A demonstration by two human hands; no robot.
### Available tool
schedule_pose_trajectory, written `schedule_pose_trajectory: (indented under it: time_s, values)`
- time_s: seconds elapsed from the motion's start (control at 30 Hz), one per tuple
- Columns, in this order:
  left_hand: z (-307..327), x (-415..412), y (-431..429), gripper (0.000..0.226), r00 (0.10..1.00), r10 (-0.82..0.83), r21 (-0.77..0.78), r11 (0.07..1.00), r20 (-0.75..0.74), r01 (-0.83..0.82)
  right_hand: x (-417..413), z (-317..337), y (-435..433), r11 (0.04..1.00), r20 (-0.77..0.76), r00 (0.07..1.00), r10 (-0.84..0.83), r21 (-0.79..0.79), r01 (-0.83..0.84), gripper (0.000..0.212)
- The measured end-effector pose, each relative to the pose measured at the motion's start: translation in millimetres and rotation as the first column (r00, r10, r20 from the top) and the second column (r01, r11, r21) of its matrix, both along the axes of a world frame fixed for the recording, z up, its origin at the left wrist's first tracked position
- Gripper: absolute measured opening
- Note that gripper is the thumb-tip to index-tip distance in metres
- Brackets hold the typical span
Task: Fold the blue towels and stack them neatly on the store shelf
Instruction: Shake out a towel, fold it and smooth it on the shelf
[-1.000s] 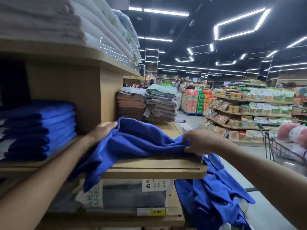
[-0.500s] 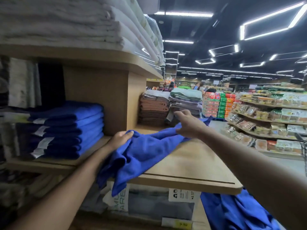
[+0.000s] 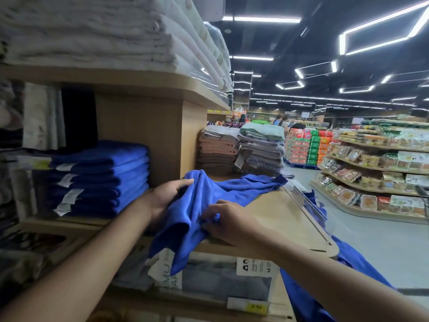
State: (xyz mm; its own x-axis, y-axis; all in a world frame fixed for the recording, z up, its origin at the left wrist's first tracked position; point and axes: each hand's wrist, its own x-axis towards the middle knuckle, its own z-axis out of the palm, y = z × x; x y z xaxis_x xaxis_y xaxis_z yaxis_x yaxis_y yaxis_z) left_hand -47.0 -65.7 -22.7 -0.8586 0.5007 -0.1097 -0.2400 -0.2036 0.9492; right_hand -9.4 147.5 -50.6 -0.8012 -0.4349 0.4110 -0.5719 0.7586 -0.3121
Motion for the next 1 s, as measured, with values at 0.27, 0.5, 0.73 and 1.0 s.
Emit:
schedule_pose_trajectory:
  time_s: [0.27,0.5,0.73,1.0]
  values:
    - [6,5,-14,0.019,0.992,0.127,-0.198,0.972,-0.028,-0.13,14,31,64,0.944,-0.083,0.992,-0.094,0.308,0.115,0.011]
    - [11,5,-20,0.045,0.973,0.205,-0.085,0.973,-0.107,-0.214,22,93,151,0.796,0.027,0.952,-0.304,0.556,0.238,0.013]
    - [7,16,22,0.043,0.986,0.127,-0.067,0.989,-0.111,-0.135,39,78,138,0.796,-0.094,0.971,-0.221,0.558,0.235,0.017]
    - [5,24,35,0.037,0.979,0.197,-0.01,0.98,-0.047,-0.198,75,-2,-14,0.942,-0.401,0.916,0.019,0.313,0.118,0.069]
